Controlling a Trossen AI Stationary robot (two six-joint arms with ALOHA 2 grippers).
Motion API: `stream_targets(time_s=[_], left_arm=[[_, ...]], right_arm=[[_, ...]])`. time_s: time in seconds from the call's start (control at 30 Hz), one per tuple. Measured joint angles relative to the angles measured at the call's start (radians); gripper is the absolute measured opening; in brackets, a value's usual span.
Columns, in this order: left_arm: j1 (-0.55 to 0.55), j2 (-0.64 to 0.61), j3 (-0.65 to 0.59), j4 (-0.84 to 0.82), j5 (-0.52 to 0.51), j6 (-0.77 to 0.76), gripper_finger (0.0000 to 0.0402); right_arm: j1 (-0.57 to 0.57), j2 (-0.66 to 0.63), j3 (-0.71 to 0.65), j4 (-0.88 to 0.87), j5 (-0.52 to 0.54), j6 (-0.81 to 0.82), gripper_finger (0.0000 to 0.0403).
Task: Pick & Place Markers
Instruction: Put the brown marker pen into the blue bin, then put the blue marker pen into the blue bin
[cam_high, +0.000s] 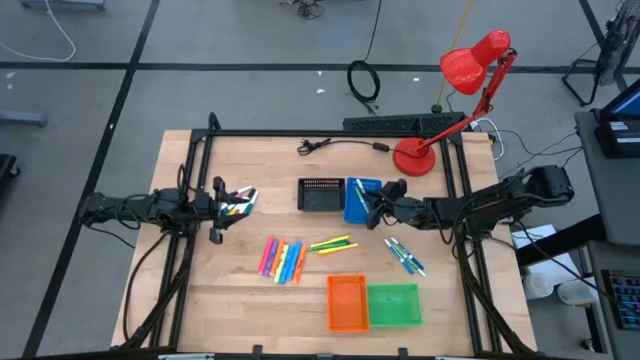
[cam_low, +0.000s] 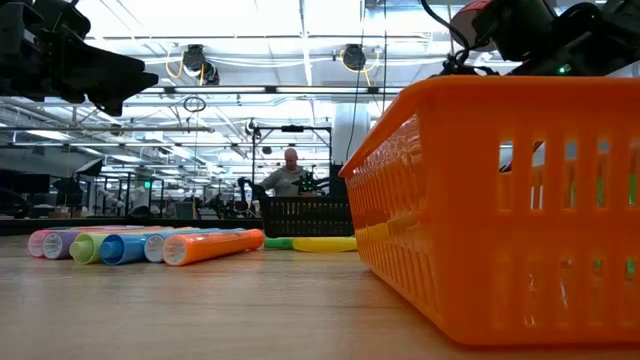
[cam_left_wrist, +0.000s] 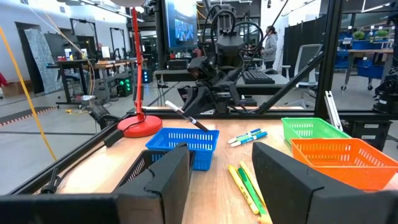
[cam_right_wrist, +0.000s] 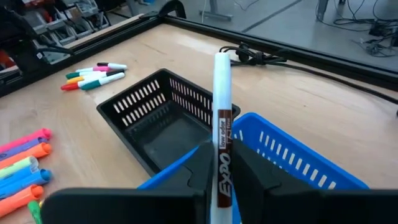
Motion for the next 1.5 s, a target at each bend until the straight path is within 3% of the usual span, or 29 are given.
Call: stream_targets(time_s=[0.27, 0.57, 0.7, 0.93, 1.03, 1.13, 1.27, 1.5], left_arm=[[0.000, 0.000, 0.000, 0.000, 0.000, 0.000, 0.0182], [0.000, 0.000, 0.000, 0.000, 0.000, 0.000, 0.0182], [0.000, 0.000, 0.000, 0.000, 0.000, 0.000, 0.0182], [0.000, 0.000, 0.000, 0.000, 0.000, 0.000, 0.0182], [0.000, 0.000, 0.000, 0.000, 0.000, 0.000, 0.0182], [0.000, 0.000, 0.000, 0.000, 0.000, 0.000, 0.0182], [0.000, 0.000, 0.000, 0.000, 0.000, 0.000, 0.0182], [0.000, 0.000, 0.000, 0.000, 0.000, 0.000, 0.0182]], right_arm=[[0.000, 0.000, 0.000, 0.000, 0.000, 0.000, 0.0070], [0.000, 0.000, 0.000, 0.000, 0.000, -0.001, 0.0073], [0.012, -0.009, -0.001, 0.016, -0.015, -0.089, 0.0075], [0.171, -0.073, 0.005, 0.093, -0.186, -0.412, 0.0083], [0.283, -0.084, 0.018, 0.053, -0.185, -0.428, 0.0108], [0.375, -0.084, 0.044, -0.027, -0.129, -0.413, 0.0145], [0.451, -0.086, 0.107, -0.270, -0.020, -0.302, 0.0193], [0.475, -0.093, 0.245, -0.845, -0.001, 0.104, 0.0218]])
